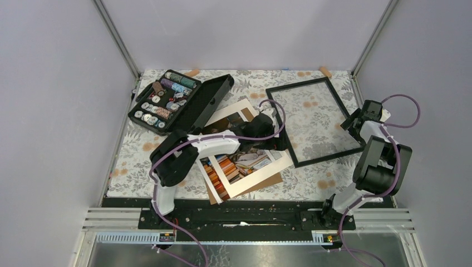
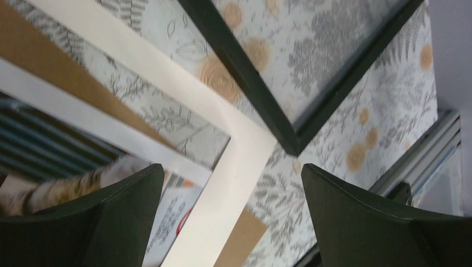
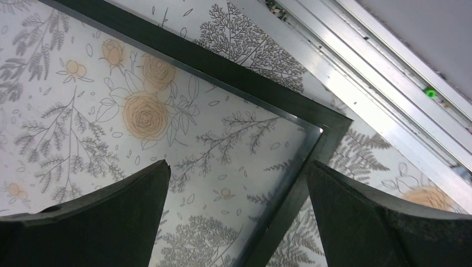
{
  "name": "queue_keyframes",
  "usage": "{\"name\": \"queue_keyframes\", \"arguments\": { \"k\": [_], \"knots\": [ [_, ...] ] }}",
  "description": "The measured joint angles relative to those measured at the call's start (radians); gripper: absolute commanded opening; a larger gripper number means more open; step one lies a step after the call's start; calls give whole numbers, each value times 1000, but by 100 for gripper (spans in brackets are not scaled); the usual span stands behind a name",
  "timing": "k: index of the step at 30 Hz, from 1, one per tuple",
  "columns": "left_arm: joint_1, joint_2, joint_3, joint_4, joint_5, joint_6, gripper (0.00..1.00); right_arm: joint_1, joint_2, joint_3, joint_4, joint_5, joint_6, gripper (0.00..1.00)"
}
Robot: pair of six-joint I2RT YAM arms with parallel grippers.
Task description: Put the photo into the frame
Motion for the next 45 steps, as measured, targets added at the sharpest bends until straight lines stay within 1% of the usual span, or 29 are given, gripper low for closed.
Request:
{"name": "queue_keyframes", "arguments": {
  "k": [6, 11, 15, 19, 28, 34, 38, 41, 45],
  "knots": [
    [15, 77, 42, 74, -4, -42, 99, -16, 29, 0, 23, -33, -24, 100],
    [24, 117, 45, 90, 3, -53, 99, -18, 64, 1, 52, -64, -24, 100],
    [29, 120, 45, 102, 8, -58, 99, -18, 109, 2, 58, -87, -19, 100],
    [31, 120, 45, 113, 18, -63, 99, -18, 112, 4, 80, -115, -8, 100],
    [32, 120, 45, 122, 21, -64, 99, -17, 87, 5, 77, -189, -5, 100],
    [32, 114, 47, 86, 26, -42, 99, 14, 72, 61, 72, -254, -10, 100],
    [32, 44, 46, 7, 27, -5, 99, 100, 79, 99, 63, -296, -16, 100],
    [32, -70, 23, -26, 12, 26, 99, 184, 79, 116, 62, -350, -18, 100],
    [35, -293, -94, -27, -7, 45, 99, 308, 79, 122, 60, -407, -18, 100]
  ]
}}
